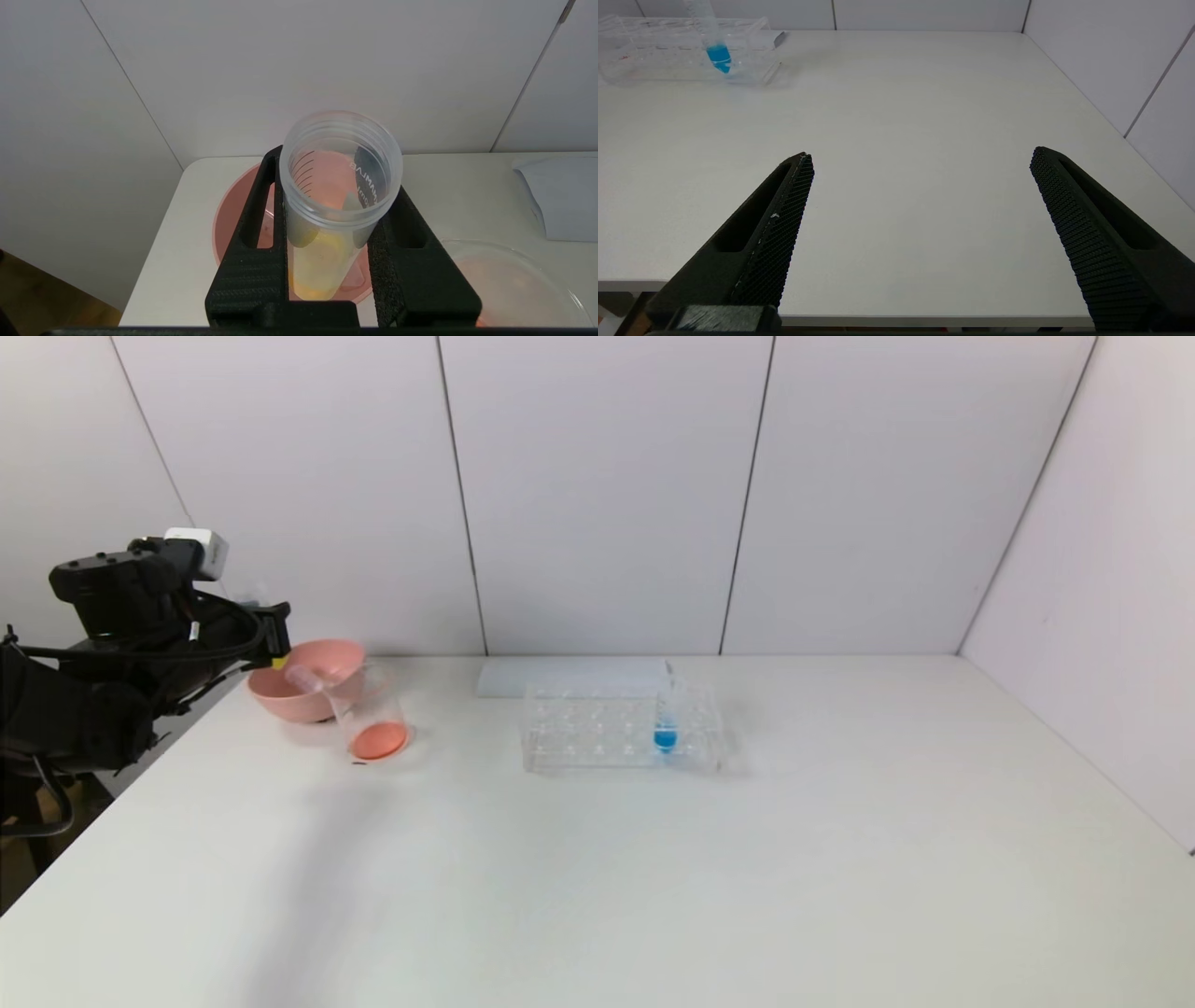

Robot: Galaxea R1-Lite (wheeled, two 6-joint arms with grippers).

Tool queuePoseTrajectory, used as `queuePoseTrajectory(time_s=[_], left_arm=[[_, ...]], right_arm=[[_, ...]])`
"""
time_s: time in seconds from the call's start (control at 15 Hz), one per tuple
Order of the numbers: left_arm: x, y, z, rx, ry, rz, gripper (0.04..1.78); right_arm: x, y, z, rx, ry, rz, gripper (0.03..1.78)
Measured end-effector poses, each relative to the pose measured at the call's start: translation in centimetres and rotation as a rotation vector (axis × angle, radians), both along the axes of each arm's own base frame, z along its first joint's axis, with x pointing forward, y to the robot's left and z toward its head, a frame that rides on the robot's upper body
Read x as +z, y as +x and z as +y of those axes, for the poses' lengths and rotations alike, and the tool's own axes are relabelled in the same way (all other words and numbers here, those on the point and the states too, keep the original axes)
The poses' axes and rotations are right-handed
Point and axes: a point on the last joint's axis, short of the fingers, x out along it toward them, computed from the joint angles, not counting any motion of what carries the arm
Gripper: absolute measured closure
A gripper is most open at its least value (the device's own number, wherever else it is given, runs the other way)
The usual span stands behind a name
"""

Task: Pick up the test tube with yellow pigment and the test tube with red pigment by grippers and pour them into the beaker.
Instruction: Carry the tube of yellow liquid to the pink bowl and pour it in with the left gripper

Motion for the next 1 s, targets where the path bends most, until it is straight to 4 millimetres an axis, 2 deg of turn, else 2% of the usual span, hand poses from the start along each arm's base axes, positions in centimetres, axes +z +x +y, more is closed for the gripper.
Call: queuePoseTrajectory(time_s=[0.73,1.0], left_arm=[[0.3,0.0,-1.0,-0.033,0.001,0.005,1.33],[0.2,-0.4,-1.1,-0.037,0.012,0.106,1.33]], right_arm=[[0.0,0.0,0.0,0.0,0.0,0.0,0.11],[0.0,0.0,0.0,0.0,0.0,0.0,0.11]])
